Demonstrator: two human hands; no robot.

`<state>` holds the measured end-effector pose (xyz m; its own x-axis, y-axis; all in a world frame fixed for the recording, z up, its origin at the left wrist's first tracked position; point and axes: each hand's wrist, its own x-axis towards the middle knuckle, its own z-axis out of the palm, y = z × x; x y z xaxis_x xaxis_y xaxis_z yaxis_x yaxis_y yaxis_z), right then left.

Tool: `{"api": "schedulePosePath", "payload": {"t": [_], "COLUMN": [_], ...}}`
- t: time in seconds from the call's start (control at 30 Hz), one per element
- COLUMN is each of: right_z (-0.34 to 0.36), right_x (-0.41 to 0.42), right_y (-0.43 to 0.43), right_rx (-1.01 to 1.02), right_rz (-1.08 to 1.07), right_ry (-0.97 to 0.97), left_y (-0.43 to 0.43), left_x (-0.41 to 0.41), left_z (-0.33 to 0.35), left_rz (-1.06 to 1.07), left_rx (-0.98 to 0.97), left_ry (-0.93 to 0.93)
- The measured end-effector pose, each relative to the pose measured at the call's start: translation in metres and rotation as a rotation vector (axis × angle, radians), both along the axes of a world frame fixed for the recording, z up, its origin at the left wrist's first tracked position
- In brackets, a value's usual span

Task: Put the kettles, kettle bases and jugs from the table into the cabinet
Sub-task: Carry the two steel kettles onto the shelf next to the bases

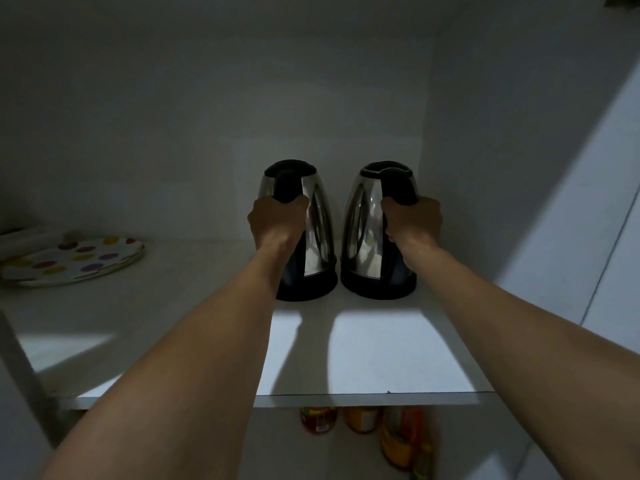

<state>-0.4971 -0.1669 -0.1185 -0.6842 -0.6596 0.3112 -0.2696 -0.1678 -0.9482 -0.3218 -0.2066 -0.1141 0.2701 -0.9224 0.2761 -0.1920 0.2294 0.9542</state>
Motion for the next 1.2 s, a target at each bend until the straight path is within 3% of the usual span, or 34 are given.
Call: {"api": "schedulePosePath", "payload": {"t": [0.33, 0.67, 1.03, 1.2], "right_z": [-0.012, -0.071, -0.086, -0.108], "right_x": [0.001, 0.002, 0.015, 0.019], "right_y": [-0.004, 0.003, -0.011, -0.02], "right_rx": [-0.002, 0.059, -0.039, 0.102], "right_rz": [-0.006, -0.063, -0.206, -0.246], "right_ry": [0.033, 0.047, -0.025, -0.063], "left_y": [0.004, 0.026, 0.007, 0.003], "left_x": [0.002, 0.001, -0.001, 0.002], "left_z": [0.003, -0.063, -0.092, -0.087], "left_rz": [-0.025, 0.06, -0.036, -0.082], "left_rx": [0.062, 0.125, 0.164, 0.13], "left_ry": [-0.057, -0.178, -0.148, -0.067]}}
